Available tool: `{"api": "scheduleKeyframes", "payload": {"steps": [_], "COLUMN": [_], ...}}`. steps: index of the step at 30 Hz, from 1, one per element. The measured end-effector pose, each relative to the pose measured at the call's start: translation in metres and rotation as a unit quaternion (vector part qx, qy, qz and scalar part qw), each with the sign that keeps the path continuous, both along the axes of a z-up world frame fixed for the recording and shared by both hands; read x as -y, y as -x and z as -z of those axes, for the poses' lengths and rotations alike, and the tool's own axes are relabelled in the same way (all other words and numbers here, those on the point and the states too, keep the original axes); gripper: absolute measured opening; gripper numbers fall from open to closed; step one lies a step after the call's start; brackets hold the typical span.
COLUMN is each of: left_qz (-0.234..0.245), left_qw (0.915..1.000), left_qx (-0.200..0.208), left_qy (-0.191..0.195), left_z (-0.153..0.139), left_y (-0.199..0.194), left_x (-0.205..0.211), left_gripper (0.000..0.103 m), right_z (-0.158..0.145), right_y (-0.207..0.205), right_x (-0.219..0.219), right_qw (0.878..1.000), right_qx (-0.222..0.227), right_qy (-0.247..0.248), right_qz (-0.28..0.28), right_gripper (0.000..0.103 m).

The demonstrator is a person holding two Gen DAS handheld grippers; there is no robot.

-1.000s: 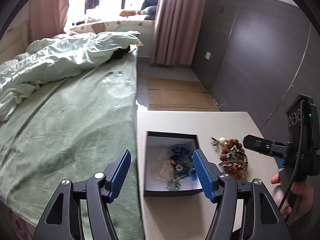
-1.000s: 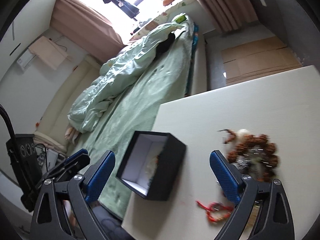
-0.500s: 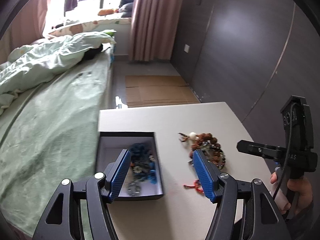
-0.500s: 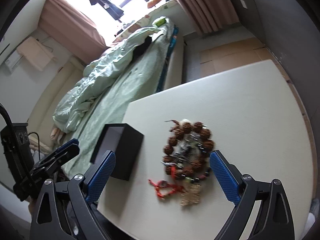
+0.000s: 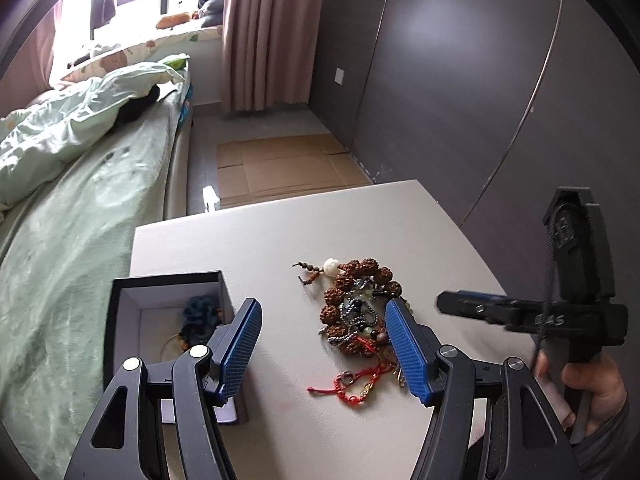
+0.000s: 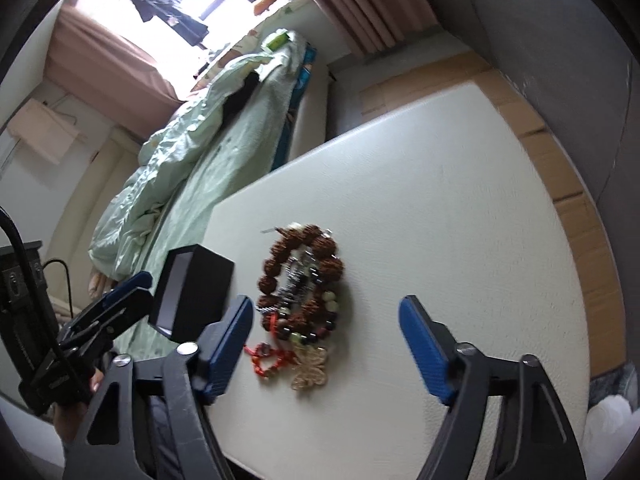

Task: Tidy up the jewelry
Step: 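Move both grippers back to the remaining bead pile, then pull the green bead strand with the right gripper while the left gripper grasps the brown bead bracelet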

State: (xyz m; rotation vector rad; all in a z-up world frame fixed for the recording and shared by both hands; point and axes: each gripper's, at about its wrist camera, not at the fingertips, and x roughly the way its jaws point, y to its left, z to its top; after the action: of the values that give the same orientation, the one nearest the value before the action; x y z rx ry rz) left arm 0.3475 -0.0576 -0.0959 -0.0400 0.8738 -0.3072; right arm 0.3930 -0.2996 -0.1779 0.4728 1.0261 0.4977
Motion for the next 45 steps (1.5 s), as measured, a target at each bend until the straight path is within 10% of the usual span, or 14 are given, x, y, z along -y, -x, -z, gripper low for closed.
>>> {"api": "scheduleKeyframes", "payload": {"steps": [12,18,45], "left_qz": [-0.010,-0.004,0.040], "left_qw": [0.9999,0.9999,0.9950], "left_qx": [-0.002,-0.008,-0.082], "left_qy": [0.008,0.010,-0.041], "left_z": [-0.001,0.000,0.057], "left_y": [-0.005,-0.009,-0.070], "left_x": [-0.008,-0.008,0.046], "left_gripper": [0.066,0.066,0.065], "right_z": [0.027,0.026,-0.030], "right_y": [-0.024,-0.018,0.015], "right_x": [-0.030,-0.035,0.041], "right_qw": [0.999,0.999,0.991], "right_qx": [-0.026,-0.024,0.071], "right_qy": [0.019,0.028,-0.113], "right_qz": [-0.025,-0.040,0.016], "right_gripper": [0.042,0.010,0.010]}}
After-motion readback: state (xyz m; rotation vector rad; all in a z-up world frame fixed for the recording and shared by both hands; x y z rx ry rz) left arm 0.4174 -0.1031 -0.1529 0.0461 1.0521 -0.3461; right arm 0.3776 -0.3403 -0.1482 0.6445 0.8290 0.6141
